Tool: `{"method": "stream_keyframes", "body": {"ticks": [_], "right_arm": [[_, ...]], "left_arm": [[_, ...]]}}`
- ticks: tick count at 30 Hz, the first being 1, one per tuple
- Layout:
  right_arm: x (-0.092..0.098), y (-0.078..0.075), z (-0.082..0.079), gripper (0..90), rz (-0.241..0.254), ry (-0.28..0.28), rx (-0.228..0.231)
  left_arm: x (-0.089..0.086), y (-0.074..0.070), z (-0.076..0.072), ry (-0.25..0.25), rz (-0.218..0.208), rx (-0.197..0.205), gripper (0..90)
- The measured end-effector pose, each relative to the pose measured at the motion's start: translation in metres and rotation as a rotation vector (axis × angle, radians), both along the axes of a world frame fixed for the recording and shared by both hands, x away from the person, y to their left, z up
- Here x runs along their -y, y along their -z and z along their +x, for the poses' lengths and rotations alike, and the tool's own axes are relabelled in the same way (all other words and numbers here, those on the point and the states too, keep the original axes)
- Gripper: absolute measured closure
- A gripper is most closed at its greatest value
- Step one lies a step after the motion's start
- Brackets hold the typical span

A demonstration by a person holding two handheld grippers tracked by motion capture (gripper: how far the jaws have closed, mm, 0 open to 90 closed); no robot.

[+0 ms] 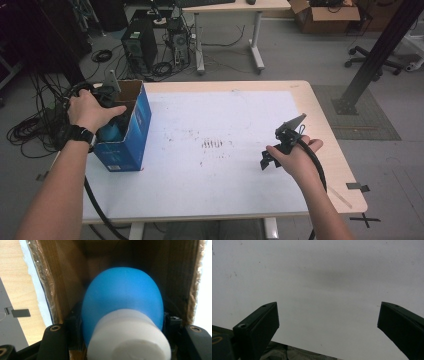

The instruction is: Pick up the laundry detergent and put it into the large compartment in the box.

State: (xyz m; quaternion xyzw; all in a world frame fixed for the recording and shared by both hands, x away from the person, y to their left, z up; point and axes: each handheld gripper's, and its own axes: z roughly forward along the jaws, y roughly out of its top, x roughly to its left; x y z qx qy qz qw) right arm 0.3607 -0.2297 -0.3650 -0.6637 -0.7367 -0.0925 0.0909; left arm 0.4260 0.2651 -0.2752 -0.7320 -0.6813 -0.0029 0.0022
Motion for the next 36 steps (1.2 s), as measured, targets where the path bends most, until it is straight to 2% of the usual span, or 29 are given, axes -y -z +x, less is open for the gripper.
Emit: {"method": "stream_keyframes", "body": {"ticks": [29, 36], "right_arm": [[0.0019, -0.0015, -0.0029, 3.8, 0.007, 0.002, 0.003], [0.0029, -0.0019, -0.0037, 3.8, 0.006, -0.004, 0.005]], "left_arm": [[0.0053, 0.0032, -0.001, 0.023, 0.012, 0.001, 36.8], [0.006, 0.0025, -0.0018, 0.033, 0.021, -0.018, 32.5]]}}
